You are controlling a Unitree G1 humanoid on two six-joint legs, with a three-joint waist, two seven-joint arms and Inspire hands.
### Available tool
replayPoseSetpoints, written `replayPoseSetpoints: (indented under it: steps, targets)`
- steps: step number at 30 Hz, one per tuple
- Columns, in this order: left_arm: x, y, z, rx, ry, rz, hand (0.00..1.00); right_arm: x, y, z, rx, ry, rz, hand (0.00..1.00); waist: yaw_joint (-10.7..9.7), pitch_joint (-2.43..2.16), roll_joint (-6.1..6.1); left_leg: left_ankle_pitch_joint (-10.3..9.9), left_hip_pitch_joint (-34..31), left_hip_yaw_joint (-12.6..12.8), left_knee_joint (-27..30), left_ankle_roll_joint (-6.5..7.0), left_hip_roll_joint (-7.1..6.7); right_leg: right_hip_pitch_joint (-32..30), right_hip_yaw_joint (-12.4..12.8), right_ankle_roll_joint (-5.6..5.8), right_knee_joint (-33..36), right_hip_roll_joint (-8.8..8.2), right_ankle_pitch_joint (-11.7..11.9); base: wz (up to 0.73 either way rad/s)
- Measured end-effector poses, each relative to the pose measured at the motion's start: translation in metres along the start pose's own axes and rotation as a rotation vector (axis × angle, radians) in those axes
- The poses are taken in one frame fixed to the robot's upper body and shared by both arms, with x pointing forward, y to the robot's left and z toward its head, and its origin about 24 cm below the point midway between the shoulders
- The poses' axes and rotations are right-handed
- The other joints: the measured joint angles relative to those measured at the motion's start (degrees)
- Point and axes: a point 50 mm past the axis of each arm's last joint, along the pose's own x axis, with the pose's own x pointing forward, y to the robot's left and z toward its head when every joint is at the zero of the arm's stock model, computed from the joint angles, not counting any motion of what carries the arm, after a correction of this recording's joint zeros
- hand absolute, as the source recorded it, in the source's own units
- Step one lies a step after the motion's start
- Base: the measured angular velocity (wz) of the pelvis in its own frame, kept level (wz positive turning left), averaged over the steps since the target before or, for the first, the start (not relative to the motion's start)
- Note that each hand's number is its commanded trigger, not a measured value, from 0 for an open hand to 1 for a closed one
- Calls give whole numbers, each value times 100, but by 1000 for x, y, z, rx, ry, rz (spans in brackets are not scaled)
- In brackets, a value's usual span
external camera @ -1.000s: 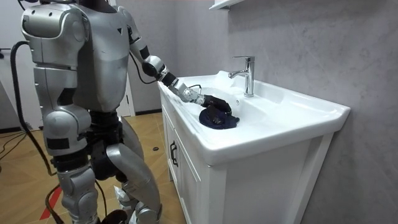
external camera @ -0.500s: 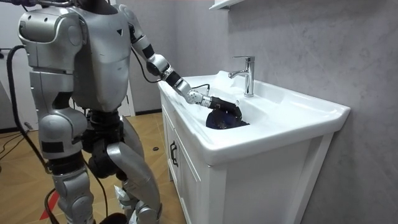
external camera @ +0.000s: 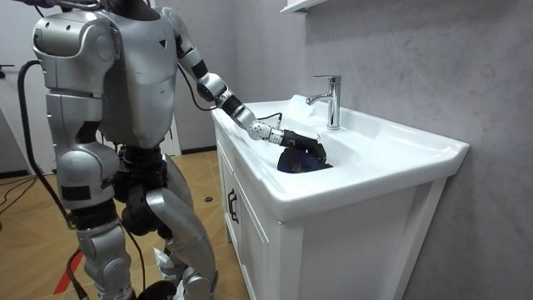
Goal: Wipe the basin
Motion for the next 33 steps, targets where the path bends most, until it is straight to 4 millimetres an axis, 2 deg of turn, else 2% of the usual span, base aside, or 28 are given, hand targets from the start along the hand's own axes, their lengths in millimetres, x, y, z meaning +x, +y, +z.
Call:
replayPoseSetpoints:
  steps: [4,10,20,23,25,26,30,33]
  targets:
    - [1,1,1,-16,5,8,100,0,-2,-2,1,4,-6,0,-2,3,-4,-21,26,78,9,25,-4,-15,54,16,49,-13,-14,-7]
    - [3,6,14,-58,-44,25,100,0,-7,-8,-3,20,-21,0,5,81,-114,-30,-6,77,-2,33,-6,-51,45,23,73,-17,-18,0]
    - [3,6,18,-62,-75,10,100,0,-7,-8,-65,12,-18,0,5,76,-124,-32,-6,86,69,35,-18,-27,11,27,60,-34,-19,0]
    - [3,6,13,-54,-68,-1,100,0,-7,-8,-98,13,-17,0,-1,80,-171,-32,56,95,53,36,-22,23,38,31,57,-26,-22,-2]
    - [1,4,5,-15,-62,-15,100,0,-7,-9,-112,16,-18,0,2,64,-244,-32,158,127,8,35,-14,88,148,57,27,31,-30,-13]
    - [1,4,2,3,-63,-23,100,0,-7,-9,-118,17,-20,0,-2,63,-256,-32,184,138,5,34,3,123,163,61,-2,77,-27,-12]
    - [-1,2,-7,28,-52,-39,100,-1,-8,-11,-124,34,-26,0,-13,57,-271,-33,225,142,-16,34,-3,149,163,66,11,77,-21,-3]
    - [-11,-3,-25,14,-7,-43,100,0,-7,-11,-122,43,-25,0,3,54,-287,-35,369,208,-111,28,0,230,170,49,23,83,-23,-9]
